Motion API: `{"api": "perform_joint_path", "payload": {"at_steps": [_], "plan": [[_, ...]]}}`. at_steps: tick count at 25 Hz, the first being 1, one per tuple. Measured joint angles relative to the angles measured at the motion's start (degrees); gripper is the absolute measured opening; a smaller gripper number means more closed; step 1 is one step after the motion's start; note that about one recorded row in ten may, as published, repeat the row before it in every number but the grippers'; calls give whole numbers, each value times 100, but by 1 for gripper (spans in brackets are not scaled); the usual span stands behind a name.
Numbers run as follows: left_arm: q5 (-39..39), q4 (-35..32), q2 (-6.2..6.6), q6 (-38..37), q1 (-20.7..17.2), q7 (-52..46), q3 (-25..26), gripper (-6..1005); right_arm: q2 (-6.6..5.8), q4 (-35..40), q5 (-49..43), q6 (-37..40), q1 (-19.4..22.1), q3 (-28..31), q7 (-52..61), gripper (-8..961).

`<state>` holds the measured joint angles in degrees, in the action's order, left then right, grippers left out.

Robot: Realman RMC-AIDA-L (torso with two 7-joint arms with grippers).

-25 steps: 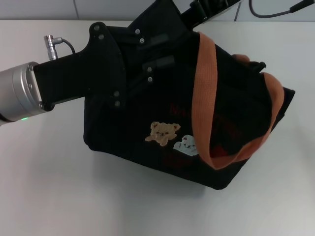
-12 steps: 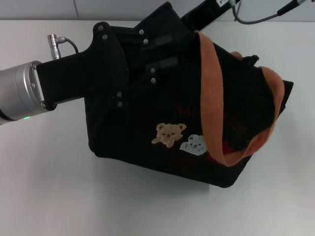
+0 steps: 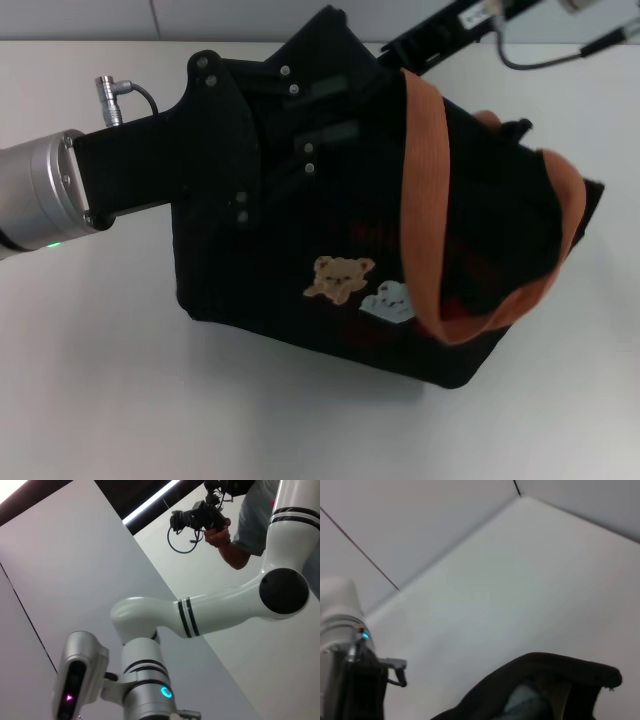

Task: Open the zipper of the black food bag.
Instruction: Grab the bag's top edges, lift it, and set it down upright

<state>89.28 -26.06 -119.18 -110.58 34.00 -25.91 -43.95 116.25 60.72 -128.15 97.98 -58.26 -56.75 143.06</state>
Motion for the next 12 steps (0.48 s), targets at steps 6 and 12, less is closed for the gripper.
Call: {"api": "perform_joint_path", "payload": {"at_steps": [6, 12], "plan": [[-51, 44, 0, -1, -61, 31, 1, 196, -163, 12, 1055, 14, 796, 303, -285, 68], [-126, 84, 0, 24, -66, 100, 1, 195, -174, -235, 1666, 10, 1314, 611, -637, 57]]}}
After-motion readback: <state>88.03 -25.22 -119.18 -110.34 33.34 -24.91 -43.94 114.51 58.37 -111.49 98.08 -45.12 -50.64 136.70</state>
